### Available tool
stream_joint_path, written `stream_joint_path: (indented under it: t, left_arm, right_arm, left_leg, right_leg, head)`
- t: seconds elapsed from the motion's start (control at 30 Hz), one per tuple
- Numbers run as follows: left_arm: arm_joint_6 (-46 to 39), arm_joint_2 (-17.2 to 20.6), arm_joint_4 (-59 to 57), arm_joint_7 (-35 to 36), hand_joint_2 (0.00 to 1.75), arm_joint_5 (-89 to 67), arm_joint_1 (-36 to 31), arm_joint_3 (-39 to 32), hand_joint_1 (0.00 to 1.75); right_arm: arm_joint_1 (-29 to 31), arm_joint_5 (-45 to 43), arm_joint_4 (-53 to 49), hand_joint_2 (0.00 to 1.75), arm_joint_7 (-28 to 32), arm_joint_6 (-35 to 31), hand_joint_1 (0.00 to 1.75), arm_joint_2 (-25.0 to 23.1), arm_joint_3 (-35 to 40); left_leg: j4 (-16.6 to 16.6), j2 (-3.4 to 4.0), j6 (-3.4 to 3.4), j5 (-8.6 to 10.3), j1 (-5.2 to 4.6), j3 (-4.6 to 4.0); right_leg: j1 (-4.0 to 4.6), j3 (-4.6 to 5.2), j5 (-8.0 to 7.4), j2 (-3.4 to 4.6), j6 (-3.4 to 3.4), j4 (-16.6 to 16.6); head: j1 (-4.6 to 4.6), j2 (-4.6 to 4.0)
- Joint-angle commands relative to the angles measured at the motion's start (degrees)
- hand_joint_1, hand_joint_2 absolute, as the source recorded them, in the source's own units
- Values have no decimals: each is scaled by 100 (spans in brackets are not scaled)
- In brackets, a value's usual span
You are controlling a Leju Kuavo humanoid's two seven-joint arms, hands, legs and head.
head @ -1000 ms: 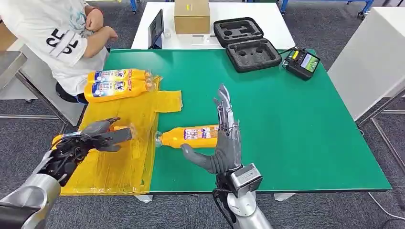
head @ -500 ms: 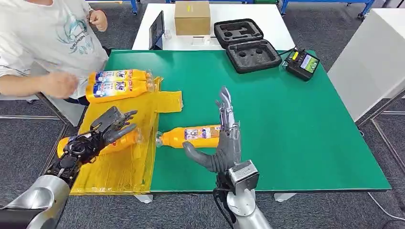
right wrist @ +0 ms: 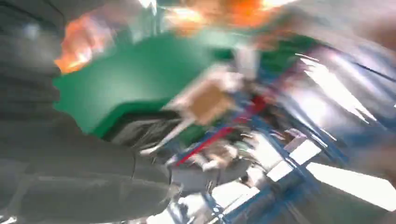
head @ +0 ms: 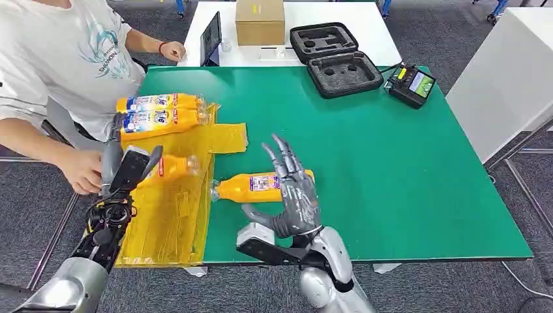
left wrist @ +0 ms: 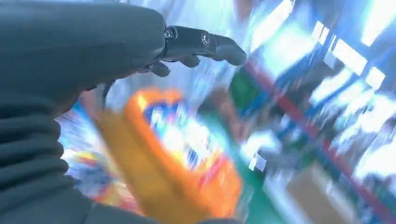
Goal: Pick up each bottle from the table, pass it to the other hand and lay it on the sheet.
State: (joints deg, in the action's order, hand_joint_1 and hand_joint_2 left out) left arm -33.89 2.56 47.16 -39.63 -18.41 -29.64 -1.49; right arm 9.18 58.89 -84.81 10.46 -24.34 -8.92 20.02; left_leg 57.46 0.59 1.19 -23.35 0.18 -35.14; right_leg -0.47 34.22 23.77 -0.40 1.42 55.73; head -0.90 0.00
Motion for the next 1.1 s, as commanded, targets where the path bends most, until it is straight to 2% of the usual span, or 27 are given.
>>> stream_joint_path:
  t: [0.03, 0.13, 0.3, 0.5, 0.67, 0.8, 0.97, 1.1]
  left_arm:
    - [-611, 66, 1881, -37, 175, 318, 740, 0, 0]
    - [-611, 52, 2030, -37, 175, 392, 802, -1, 0]
    - [-611, 35, 2479, -37, 175, 442, 940, 3, 0]
    - [-596, 89, 2311, -37, 175, 679, 975, 158, 0]
    - [-596, 89, 2311, -37, 175, 679, 975, 158, 0]
    - [-573, 33, 2105, -37, 175, 777, 832, 334, 0]
    - [-558, 19, 2078, -37, 175, 816, 807, 342, 0]
    - [-345, -73, 1807, -37, 175, 978, 617, 382, 0]
  right_arm:
    - [1339, 621, 2402, 175, -792, 818, 0, 352, -105]
    - [1570, 570, 2801, 175, -749, 790, 0, 370, -165]
    - [2364, 364, 4180, 175, -657, 1014, 0, 376, -325]
    - [2971, 243, 5249, 175, -415, 1146, 0, 302, -335]
    - [2971, 243, 5249, 175, -415, 1146, 0, 302, -335]
    - [3289, -207, 5806, 175, 36, 1678, 0, 235, -499]
    - [3326, -267, 5878, 175, 97, 1764, 0, 228, -521]
    - [3435, -637, 6206, 175, 391, 2302, 0, 208, -686]
  left_leg:
    - [-1, 10, -3, -5, 3, 12]
    - [3, 9, -3, -8, 8, 13]
    - [3, 0, 2, 0, 3, 0]
    - [1, -2, -1, -3, 1, 14]
    - [2, -12, 0, 1, 1, 3]
    - [4, -10, -1, -2, 1, 7]
    - [3, -15, 1, 4, -1, -3]
    - [7, -21, -6, -6, 4, 16]
  right_leg:
    - [3, -9, -1, 15, -1, -6]
    - [7, -14, -2, 15, -2, -7]
    - [4, -3, -5, 0, 3, -4]
    - [2, -15, 1, 0, 0, -4]
    - [2, -6, 1, -11, 1, -1]
    - [2, -9, 3, -7, 1, 1]
    - [0, 0, 0, -15, 2, 1]
    - [5, -21, 9, -14, -3, 3]
  head:
    - [-2, 0]
    - [0, 0]
    - [0, 0]
    - [0, 0]
    - [0, 0]
    - [0, 0]
    - [-2, 0]
    - [0, 0]
